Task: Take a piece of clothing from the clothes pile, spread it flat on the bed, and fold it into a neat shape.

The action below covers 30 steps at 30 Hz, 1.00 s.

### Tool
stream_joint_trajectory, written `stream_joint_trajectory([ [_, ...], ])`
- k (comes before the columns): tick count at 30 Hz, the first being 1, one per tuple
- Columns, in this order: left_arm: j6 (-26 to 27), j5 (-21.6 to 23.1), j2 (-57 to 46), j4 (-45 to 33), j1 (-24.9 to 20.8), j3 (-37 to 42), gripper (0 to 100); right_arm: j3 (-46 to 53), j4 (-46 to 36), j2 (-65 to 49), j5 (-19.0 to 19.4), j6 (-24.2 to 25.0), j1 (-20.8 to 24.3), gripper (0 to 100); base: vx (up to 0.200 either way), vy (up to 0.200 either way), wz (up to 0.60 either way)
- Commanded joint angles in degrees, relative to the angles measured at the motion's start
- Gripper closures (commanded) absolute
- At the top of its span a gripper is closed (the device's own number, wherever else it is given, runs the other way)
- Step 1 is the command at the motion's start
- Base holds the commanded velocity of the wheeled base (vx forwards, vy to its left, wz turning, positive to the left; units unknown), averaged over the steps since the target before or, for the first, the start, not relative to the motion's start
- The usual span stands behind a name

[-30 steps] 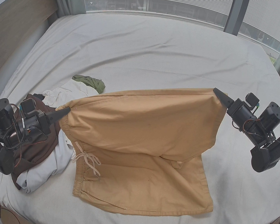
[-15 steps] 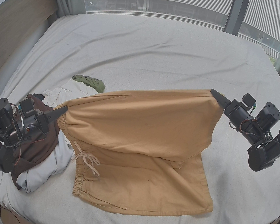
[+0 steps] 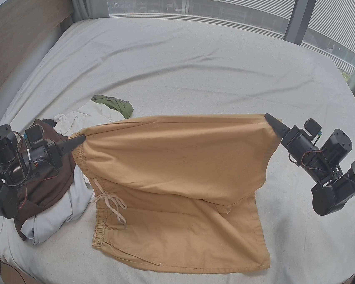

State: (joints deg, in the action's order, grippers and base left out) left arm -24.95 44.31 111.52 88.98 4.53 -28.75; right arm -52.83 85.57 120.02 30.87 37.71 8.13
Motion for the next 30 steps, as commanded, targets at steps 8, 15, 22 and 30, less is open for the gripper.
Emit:
stream_joint_trajectory([
  [8, -0.45, -5.2, 3.0, 0.14, -2.07, -2.72, 100, -3.68, -2.42, 2.06, -0.1, -0.09, 0.13, 100, 0.0, 0.0, 0.0],
  [15, -1.24, -8.37, 4.41, 0.14, -4.45, -3.16, 100, -6.4, -3.48, 4.26, -0.1, -0.09, -0.22, 100, 0.0, 0.0, 0.0],
  [22, -3.0, -11.27, 5.46, 0.14, -4.45, -4.92, 100, -8.69, -3.74, 6.46, -0.1, -0.09, -0.13, 100, 0.0, 0.0, 0.0],
  [30, -3.26, -12.14, 7.92, 0.14, -4.01, -6.67, 100, -13.26, -5.41, 9.27, -0.19, -0.09, -0.13, 100, 0.0, 0.0, 0.0],
])
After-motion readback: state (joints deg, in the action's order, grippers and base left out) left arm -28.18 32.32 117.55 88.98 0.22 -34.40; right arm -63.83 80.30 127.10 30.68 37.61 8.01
